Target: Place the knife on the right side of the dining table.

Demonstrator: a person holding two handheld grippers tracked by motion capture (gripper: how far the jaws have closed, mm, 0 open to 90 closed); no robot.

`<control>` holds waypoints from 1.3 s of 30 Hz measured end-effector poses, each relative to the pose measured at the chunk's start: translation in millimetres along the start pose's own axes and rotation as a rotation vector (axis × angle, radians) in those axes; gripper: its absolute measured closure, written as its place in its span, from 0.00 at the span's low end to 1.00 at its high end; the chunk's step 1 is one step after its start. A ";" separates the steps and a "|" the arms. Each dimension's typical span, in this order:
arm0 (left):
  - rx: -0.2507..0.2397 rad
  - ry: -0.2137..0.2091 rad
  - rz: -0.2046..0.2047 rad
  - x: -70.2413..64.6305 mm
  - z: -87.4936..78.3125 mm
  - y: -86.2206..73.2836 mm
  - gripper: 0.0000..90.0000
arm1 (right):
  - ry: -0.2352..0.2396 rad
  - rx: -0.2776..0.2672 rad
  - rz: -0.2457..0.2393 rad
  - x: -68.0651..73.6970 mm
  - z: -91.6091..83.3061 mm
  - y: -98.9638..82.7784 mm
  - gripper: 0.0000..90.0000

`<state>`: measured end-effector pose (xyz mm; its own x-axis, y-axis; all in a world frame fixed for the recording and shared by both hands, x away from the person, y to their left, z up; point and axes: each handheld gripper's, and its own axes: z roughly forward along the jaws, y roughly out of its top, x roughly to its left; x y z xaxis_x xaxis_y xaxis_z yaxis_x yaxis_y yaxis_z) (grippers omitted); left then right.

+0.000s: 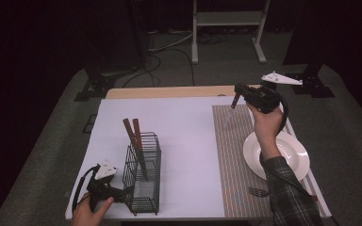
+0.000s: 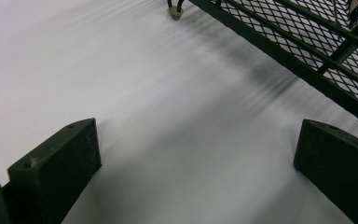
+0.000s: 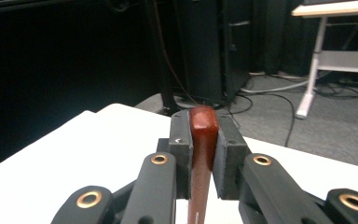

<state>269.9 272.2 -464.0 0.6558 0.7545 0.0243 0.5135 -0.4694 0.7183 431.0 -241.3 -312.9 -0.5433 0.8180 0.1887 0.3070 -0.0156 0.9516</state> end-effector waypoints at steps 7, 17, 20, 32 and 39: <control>0.000 0.000 0.000 0.0 0.0 0.0 0.00 | -0.060 -0.004 0.028 -17.2 5.0 -11.5 0.88; 0.001 0.000 0.000 0.0 0.0 0.0 0.00 | -0.091 0.000 0.043 -25.6 8.0 -19.1 0.88; 0.000 0.000 0.000 0.0 0.0 0.0 0.00 | -0.096 0.003 0.043 -27.1 7.2 -21.0 0.88; 0.001 0.000 0.001 0.1 0.0 0.0 0.00 | -0.119 0.001 0.052 -35.0 -2.3 -26.3 0.86; 0.001 0.001 0.002 0.2 0.0 0.1 0.00 | -0.131 0.005 0.066 -41.6 -11.8 -29.9 0.84</control>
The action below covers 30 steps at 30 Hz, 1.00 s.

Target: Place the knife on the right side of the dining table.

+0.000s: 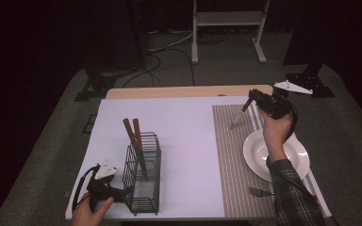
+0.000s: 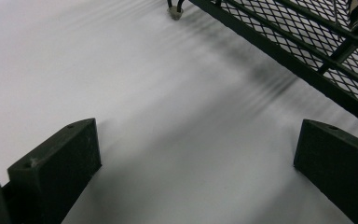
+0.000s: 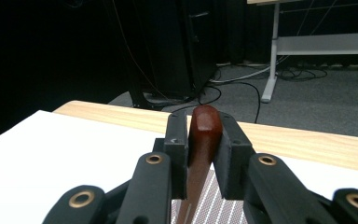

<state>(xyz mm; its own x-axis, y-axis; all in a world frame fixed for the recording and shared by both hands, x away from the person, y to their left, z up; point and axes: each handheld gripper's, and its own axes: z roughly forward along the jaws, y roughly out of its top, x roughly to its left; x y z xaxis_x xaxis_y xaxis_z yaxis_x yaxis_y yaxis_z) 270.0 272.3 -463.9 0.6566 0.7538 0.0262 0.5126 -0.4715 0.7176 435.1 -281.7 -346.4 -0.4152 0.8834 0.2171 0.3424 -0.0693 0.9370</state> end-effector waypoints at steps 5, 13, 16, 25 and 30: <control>0.000 0.000 0.000 0.0 0.0 0.0 0.00 | -0.015 0.005 0.006 -6.4 -3.6 -2.0 0.83; 0.000 -0.001 -0.002 -0.1 0.1 0.0 0.00 | -0.031 0.003 0.033 -18.5 -9.3 -3.9 0.82; -0.001 -0.002 -0.003 -0.1 0.1 -0.1 0.00 | -0.033 0.006 0.043 -22.6 -10.8 -5.3 0.81; -0.001 -0.002 -0.003 -0.1 0.2 0.0 0.00 | -0.053 0.019 0.072 -34.9 -13.9 -10.3 0.78; -0.001 -0.002 -0.003 -0.1 0.1 0.0 0.00 | -0.068 0.029 0.088 -41.9 -14.9 -14.9 0.77</control>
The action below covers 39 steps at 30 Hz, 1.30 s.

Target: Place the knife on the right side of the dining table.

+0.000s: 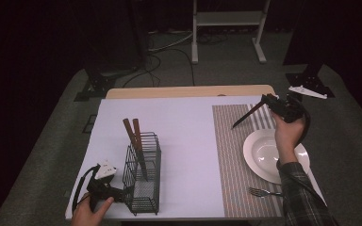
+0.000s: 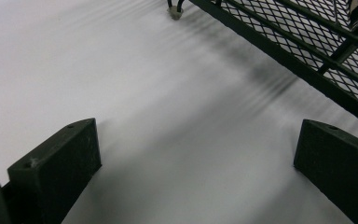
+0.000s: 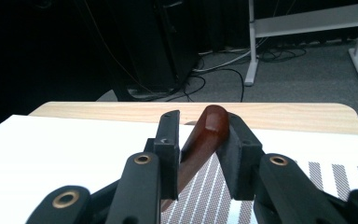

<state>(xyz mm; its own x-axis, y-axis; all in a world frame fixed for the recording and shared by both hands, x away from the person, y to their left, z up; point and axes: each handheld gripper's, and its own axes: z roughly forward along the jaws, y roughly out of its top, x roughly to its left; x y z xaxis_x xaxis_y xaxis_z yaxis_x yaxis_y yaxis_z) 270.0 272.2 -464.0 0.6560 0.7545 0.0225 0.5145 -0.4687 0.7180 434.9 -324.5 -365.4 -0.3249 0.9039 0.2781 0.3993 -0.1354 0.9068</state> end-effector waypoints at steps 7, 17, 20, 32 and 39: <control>0.000 0.000 0.000 0.0 0.0 0.0 0.00 | -0.006 0.003 0.011 -6.9 -2.0 -2.9 0.76; 0.000 0.000 0.000 0.0 0.0 0.0 0.00 | -0.015 0.007 0.045 -20.1 -5.9 -8.3 0.74; 0.000 0.000 0.000 0.0 0.0 0.0 0.00 | -0.022 0.014 0.050 -24.2 -6.8 -10.3 0.73; 0.000 0.000 0.000 0.0 0.0 0.0 0.00 | -0.030 0.048 0.090 -37.8 -6.4 -17.5 0.65; 0.000 0.000 0.000 0.0 0.0 0.0 0.00 | -0.028 0.076 0.133 -45.9 -5.3 -21.7 0.59</control>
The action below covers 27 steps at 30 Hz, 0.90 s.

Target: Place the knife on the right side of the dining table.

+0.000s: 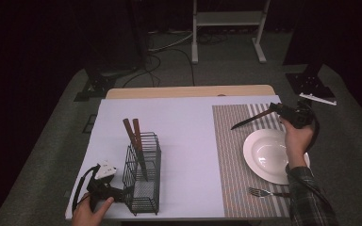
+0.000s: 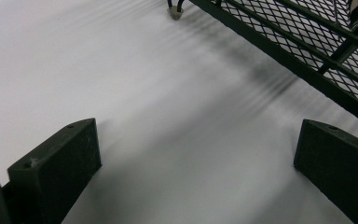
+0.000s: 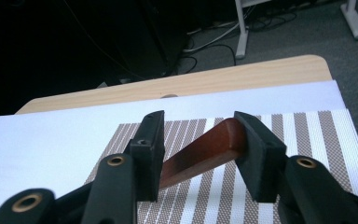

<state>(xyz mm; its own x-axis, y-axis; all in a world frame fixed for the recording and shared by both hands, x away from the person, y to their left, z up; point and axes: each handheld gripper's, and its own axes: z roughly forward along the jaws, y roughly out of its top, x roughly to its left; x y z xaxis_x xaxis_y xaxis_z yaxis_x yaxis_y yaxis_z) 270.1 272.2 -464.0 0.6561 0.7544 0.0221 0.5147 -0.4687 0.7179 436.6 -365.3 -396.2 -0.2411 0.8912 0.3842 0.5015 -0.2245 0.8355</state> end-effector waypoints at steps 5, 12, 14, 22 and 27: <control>0.000 0.000 0.000 0.0 0.0 0.0 0.00 | -0.010 0.023 0.013 -5.2 1.2 -2.9 0.55; 0.000 0.000 0.000 0.0 0.0 0.0 0.00 | -0.024 0.049 0.020 -10.8 2.1 -7.6 0.52; 0.000 0.000 0.000 0.0 0.0 0.0 0.00 | -0.029 0.058 0.023 -12.3 2.5 -9.1 0.51; 0.000 0.000 0.000 0.0 0.0 0.0 0.00 | -0.043 0.084 0.036 -19.3 4.0 -15.1 0.49; 0.000 0.000 0.000 0.0 0.0 0.0 0.00 | -0.055 0.106 0.040 -22.6 5.4 -17.7 0.48</control>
<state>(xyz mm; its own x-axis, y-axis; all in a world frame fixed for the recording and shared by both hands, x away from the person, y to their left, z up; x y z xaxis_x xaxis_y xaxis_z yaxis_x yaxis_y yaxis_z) 270.1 272.2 -464.0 0.6560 0.7544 0.0218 0.5150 -0.4686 0.7178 437.7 -379.2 -421.8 -0.1744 0.9035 0.3916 0.5957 -0.2199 0.7725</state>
